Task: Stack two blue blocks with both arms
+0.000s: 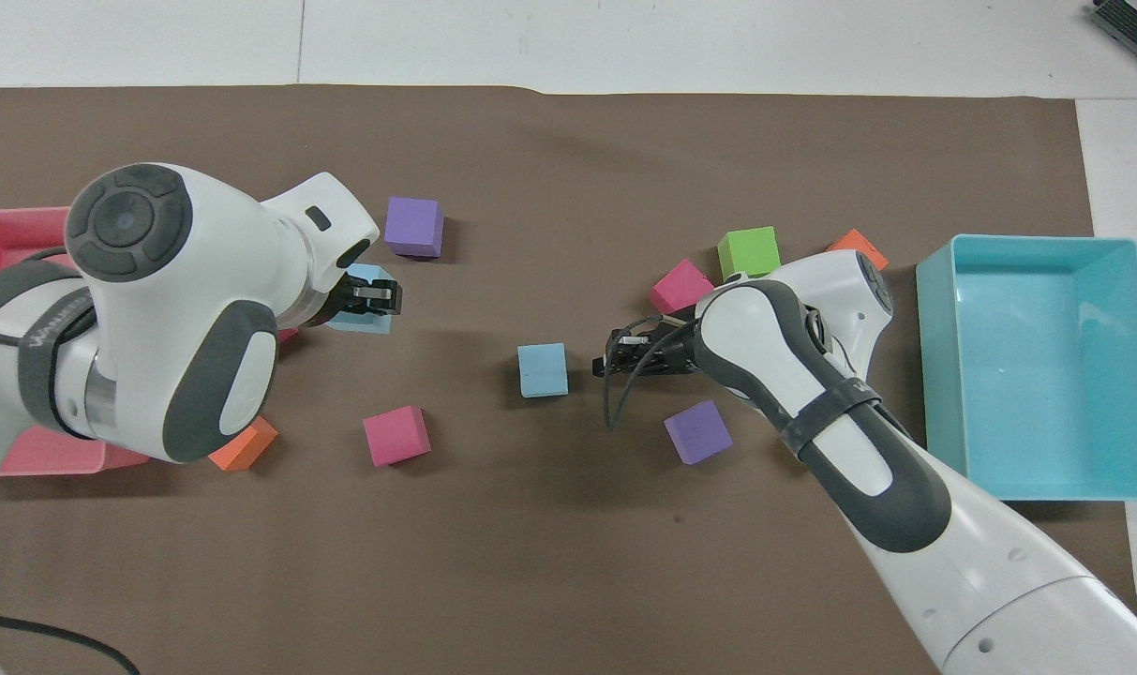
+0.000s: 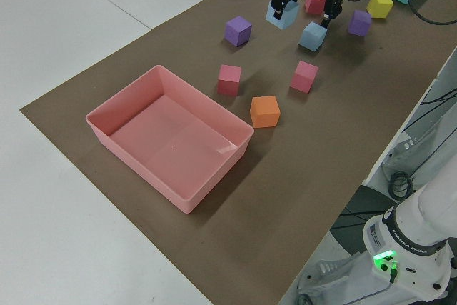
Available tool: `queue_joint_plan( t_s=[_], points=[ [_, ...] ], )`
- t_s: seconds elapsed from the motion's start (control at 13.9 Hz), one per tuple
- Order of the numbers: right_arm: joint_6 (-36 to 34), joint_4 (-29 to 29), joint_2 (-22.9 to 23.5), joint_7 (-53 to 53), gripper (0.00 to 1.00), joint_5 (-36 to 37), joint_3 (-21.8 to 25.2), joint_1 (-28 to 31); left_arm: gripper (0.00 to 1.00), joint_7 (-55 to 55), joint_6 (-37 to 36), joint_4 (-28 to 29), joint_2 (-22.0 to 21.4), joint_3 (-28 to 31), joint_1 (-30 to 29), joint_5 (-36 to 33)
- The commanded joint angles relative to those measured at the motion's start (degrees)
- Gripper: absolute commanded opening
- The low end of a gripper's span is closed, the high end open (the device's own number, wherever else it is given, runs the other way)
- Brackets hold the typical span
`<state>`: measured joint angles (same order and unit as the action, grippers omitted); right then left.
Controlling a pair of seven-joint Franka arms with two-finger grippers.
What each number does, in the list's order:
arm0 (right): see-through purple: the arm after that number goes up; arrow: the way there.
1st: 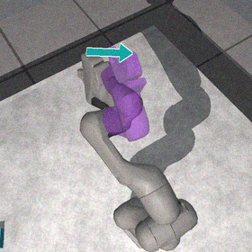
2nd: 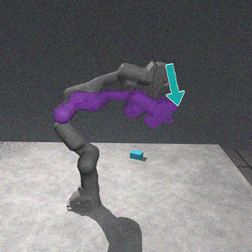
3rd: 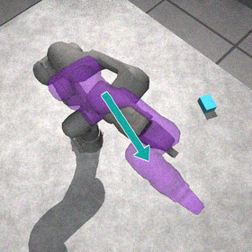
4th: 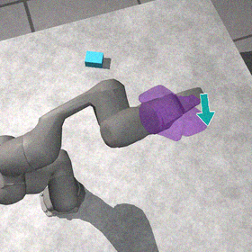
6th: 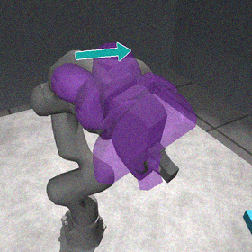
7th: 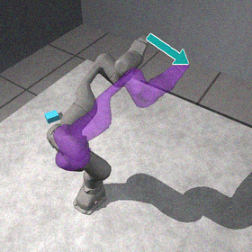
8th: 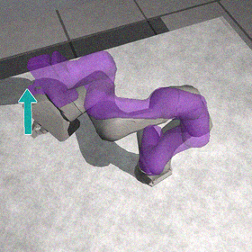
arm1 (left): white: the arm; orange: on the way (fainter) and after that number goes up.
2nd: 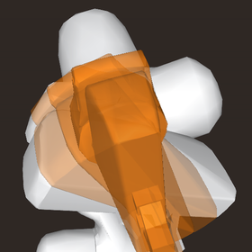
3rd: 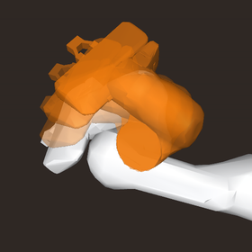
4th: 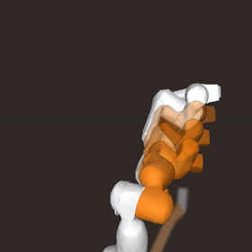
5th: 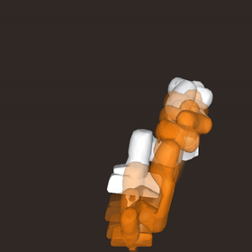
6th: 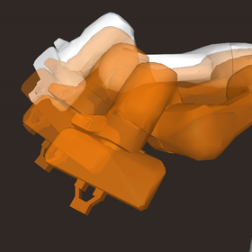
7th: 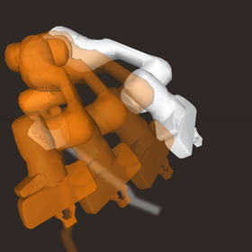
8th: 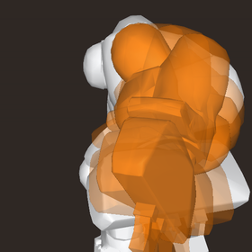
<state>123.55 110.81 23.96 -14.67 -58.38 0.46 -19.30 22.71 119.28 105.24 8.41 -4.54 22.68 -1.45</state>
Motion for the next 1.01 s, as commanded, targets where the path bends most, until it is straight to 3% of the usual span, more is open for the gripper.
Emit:
queue_joint_plan(
  t_s=[0.0, 0.36, 0.65, 0.94],
  points=[
    [-0.15, 1.42, -1.11, -2.03, 0.0, -2.26, -0.29, 0.49, 0.0, 4.97, 1.21, -1.36, 2.31, 0.67, 3.59, -1.54],
    [-0.15, 1.42, -1.11, -2.03, 0.0, -2.26, -0.29, 0.4, 0.0, 13.76, 5.34, -1.62, 5.65, 0.76, 9.22, -1.19],
    [-0.15, 1.42, -1.11, -2.03, 0.0, -2.26, -0.29, 0.4, 0.0, 17.63, 6.22, -6.09, 10.22, 0.76, 11.68, -1.1],
    [-0.15, 1.42, -1.11, -2.03, 0.0, -2.26, -0.29, 0.4, 0.0, 17.63, 6.23, -6.02, 10.49, 0.76, 11.95, -1.1]
  ],
)
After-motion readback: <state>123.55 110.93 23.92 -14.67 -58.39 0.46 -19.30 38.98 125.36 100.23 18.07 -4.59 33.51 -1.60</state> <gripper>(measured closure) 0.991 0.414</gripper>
